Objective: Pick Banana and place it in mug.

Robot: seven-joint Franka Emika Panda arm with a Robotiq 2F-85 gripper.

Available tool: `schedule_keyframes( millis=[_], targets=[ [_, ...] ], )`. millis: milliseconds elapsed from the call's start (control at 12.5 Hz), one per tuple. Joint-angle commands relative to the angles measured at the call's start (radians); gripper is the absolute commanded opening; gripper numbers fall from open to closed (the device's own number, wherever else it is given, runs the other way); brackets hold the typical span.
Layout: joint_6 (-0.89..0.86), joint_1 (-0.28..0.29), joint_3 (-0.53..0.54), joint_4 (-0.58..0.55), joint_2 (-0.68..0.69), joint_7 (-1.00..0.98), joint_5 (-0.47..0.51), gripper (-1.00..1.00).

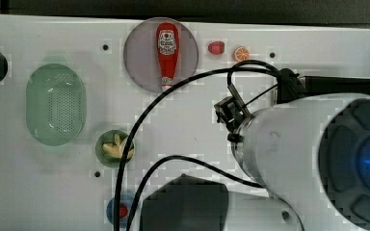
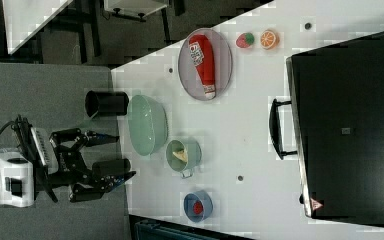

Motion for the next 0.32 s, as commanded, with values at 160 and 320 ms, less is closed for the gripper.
schedule_keyframes(
  millis=[160,320],
  targets=[
    [0.001,0.040,0.014,-0.019,0.034,-0.020,0.009,1.00],
    [0.001,0.040,0.014,-0.019,0.036,-0.020,0.009,1.00]
  ],
)
